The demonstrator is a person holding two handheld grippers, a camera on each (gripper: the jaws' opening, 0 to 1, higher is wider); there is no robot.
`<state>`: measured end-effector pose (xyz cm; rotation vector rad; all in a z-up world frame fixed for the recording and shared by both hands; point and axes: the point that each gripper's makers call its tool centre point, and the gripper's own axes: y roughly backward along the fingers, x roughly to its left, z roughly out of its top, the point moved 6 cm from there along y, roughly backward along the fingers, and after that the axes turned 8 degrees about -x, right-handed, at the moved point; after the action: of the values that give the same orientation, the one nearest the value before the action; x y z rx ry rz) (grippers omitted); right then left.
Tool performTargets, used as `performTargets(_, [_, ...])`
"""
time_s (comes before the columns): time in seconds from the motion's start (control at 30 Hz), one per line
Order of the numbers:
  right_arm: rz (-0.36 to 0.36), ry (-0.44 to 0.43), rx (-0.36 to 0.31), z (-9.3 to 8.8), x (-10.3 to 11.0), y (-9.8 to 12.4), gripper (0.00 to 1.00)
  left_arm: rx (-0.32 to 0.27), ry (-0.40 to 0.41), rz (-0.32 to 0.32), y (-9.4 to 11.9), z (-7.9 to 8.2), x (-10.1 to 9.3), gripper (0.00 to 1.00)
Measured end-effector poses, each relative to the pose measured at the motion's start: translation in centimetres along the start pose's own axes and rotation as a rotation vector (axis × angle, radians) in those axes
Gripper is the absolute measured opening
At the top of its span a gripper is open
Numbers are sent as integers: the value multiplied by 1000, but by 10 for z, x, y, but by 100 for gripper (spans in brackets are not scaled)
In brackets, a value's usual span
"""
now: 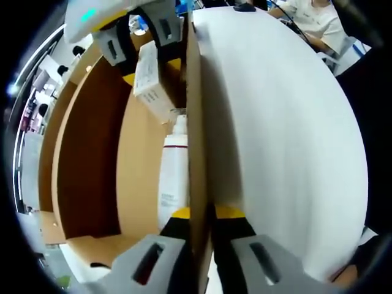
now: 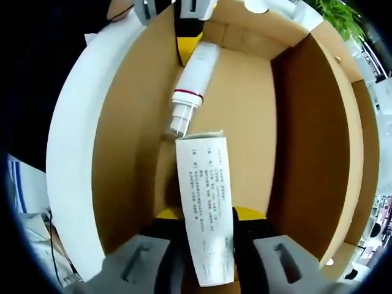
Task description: Operate the shoe box by opening the lid, removing the specified soft item, and placing it in the target area until the item is outside and the box remains undamaged.
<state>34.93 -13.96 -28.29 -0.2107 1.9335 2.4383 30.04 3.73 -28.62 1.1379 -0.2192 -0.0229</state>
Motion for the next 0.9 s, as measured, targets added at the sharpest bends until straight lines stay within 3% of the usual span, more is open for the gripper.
performTargets(0.67, [11, -13, 15, 1, 3, -3, 23, -2, 2, -5, 0, 0, 0, 4])
performTargets(0.77, [15, -127, 51, 0, 1, -3, 23, -4, -9, -10, 0, 0, 0, 4])
performTargets(0.83, [12, -110, 59, 2, 1, -4, 23, -8, -1, -14, 0, 1, 1, 4])
performTargets(0.9, [12, -40, 78, 4, 1, -4, 23, -9, 1, -16, 1, 1, 0, 4])
